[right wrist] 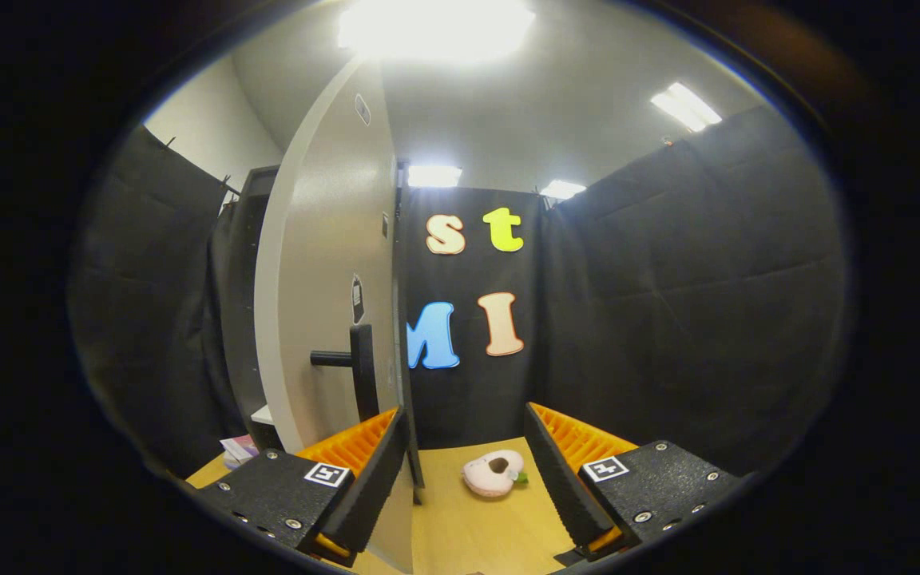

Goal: Open the cabinet door with the right hand, grasp the bottle in the cabinet with the left hand and place it on the coaster, then close the cabinet door with the right hand.

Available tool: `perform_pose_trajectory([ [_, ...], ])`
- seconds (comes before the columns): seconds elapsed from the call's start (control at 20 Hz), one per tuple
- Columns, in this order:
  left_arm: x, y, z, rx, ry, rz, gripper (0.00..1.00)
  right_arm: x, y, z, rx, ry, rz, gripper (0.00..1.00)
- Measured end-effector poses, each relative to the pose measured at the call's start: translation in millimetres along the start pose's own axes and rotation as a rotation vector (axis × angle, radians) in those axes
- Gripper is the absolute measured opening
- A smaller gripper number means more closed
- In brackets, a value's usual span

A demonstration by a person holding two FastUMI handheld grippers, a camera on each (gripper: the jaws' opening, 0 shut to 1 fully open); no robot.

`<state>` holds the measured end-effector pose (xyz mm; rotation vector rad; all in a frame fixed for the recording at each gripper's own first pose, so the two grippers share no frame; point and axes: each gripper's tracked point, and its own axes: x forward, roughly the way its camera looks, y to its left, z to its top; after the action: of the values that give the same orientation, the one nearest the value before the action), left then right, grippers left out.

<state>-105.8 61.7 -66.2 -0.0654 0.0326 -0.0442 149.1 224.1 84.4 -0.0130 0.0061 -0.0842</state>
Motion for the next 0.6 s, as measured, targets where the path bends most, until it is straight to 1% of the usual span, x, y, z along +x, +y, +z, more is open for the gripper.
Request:
perform_pose_trajectory([
  [0.05, -2.6, 3.5, 0.3, 0.001, 0.002, 0.006, 0.92, -0.7, 11.8, -0.8, 0.007, 0.005, 0.028, 0.9],
  [0.3, -18.4, 27.5, 5.5, 0.013, -0.01, 0.06, 0.91, 3.1, 64.6, -1.0, 0.003, 0.002, 0.141, 0.9],
  [0.35, -21.2, 33.8, 5.7, 0.018, -0.008, 0.075, 0.87, 4.5, 75.4, -2.0, 0.006, 0.003, 0.164, 0.9],
  [0.4, -25.5, 40.4, 5.4, 0.022, -0.005, 0.091, 0.91, 7.8, 84.9, -3.1, 0.014, 0.002, 0.188, 0.9],
  [0.45, -28.0, 46.6, 5.4, 0.023, -0.001, 0.107, 0.91, 10.0, 94.5, -3.6, 0.02, 0.002, 0.209, 0.9],
  [0.5, -31.3, 51.4, 5.3, 0.02, 0.004, 0.123, 0.87, 12.9, 103.4, -3.9, 0.026, 0.003, 0.224, 0.9],
  [0.6, -36.6, 62.5, 3.2, 0.013, 0.017, 0.152, 0.87, 20.8, 120.4, -3.8, 0.029, 0.003, 0.259, 0.91],
])
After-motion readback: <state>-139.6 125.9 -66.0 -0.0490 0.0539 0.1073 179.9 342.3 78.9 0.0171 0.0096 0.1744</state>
